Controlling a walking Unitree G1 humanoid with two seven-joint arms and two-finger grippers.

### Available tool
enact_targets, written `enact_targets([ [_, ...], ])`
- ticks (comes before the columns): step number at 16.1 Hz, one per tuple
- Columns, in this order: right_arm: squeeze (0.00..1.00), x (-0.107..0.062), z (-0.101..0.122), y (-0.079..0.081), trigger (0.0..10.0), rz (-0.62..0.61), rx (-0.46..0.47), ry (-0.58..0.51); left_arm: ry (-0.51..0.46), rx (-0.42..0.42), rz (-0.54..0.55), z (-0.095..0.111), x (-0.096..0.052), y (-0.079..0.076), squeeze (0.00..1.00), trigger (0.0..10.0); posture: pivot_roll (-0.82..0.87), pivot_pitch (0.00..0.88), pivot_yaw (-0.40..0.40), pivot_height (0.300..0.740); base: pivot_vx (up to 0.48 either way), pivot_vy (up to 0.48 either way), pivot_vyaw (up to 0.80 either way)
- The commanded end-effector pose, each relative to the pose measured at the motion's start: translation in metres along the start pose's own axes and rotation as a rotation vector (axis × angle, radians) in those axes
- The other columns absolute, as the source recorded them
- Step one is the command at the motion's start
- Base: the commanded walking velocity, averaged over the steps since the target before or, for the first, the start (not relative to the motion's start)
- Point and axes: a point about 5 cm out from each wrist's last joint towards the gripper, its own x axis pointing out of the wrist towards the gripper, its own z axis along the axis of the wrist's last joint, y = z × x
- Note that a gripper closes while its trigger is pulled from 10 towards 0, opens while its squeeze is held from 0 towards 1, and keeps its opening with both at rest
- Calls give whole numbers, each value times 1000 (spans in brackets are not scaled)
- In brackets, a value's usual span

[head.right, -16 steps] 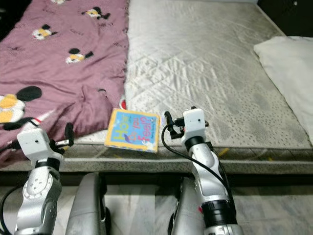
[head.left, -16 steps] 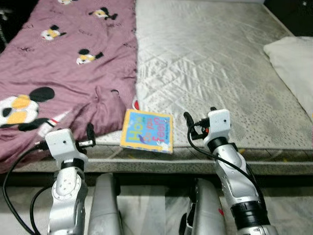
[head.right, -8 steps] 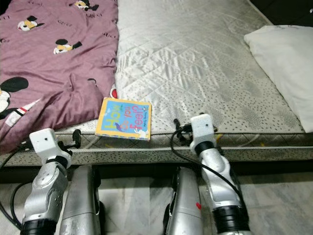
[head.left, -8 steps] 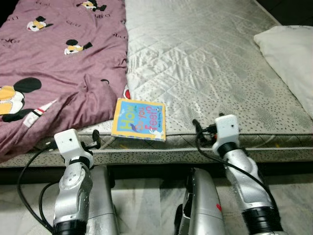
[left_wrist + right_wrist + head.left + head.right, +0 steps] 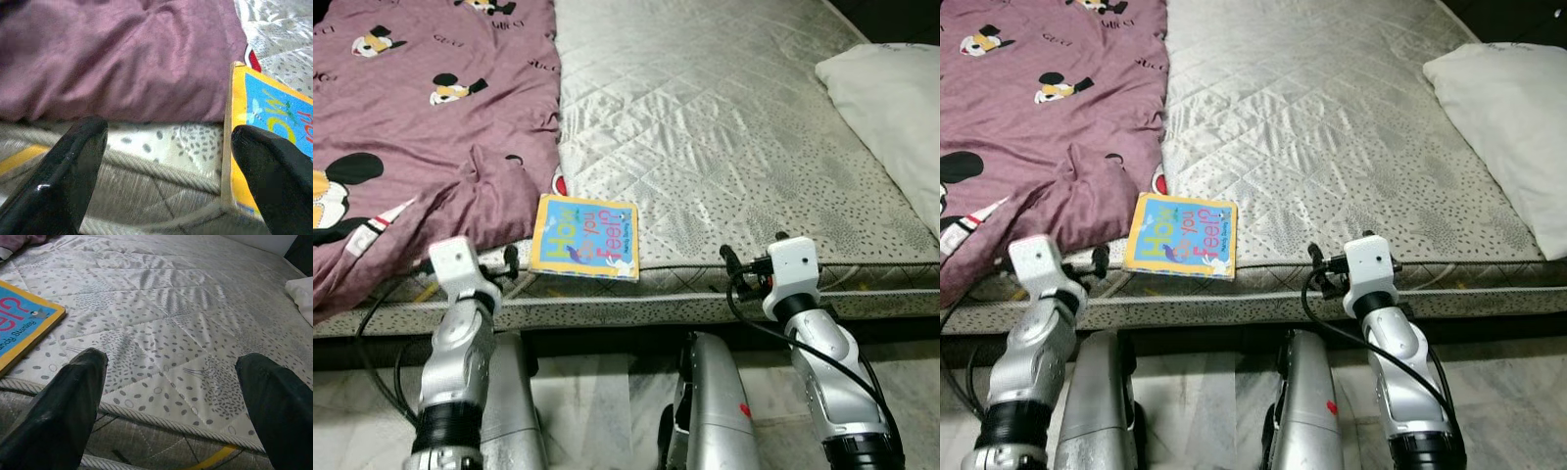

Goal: Clean up the room

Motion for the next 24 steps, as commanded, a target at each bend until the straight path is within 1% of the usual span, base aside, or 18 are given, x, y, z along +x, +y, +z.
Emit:
enact_targets([
  [1,0,1,8,-3,10000,-12,-1,-20,19,1,-10,0,4,3,0,10000,-196,143,-49,511,0,0,0],
  [3,0,2,14,-1,10000,-8,-6,-37,89,3,-73,-7,10,1,0,10000,-207,151,-42,511,0,0,0],
  [5,0,1,17,-1,10000,-8,-19,-47,116,7,-114,-9,17,-1,0,10000,-227,159,-41,511,0,0,0],
  [7,0,-4,15,-5,10000,-16,-35,-40,151,8,-169,-12,25,-9,0,10000,-246,162,-42,511,0,0,0],
  [8,0,-4,15,-6,10000,-18,-38,-39,160,10,-172,-13,25,-10,0,10000,-246,162,-42,511,0,0,0],
  [11,0,-5,19,-9,10000,-25,-49,-41,226,1,-242,-21,30,-18,0,10000,-266,165,-40,511,0,0,0],
  [13,0,-3,23,-9,10000,-23,-64,-54,269,-33,-284,-27,31,-21,0,10000,-277,165,-40,511,0,0,0],
  [14,0,-3,24,-10,10000,-26,-68,-56,301,-63,-314,-32,31,-22,0,10000,-283,167,-38,511,0,0,0],
  [17,0,-2,27,-13,10000,-32,-76,-62,312,-108,-329,-34,31,-20,0,10000,-287,174,-38,511,0,0,0],
  [18,0,0,29,-12,10000,-32,-77,-68,330,-132,-371,-35,31,-23,0,10000,-285,178,-39,511,0,0,0],
  [20,0,1,30,-9,10000,-27,-77,-72,368,-151,-439,-38,30,-30,0,10000,-285,178,-39,511,0,0,0],
  [21,0,1,31,-8,10000,-23,-77,-74,387,-180,-461,-40,29,-33,0,1529,-283,180,-41,511,0,0,0],
  [22,0,1,31,-8,10000,-23,-78,-75,382,-259,-457,-39,30,-36,0,0,-286,182,-41,511,0,0,0],
  [23,0,1,32,-8,10000,-24,-79,-76,383,-324,-455,-38,31,-38,0,0,-290,184,-40,511,0,0,0],
  [24,0,0,32,-9,10000,-25,-80,-76,396,-340,-469,-39,30,-40,0,0,-290,184,-40,511,0,0,0],
])
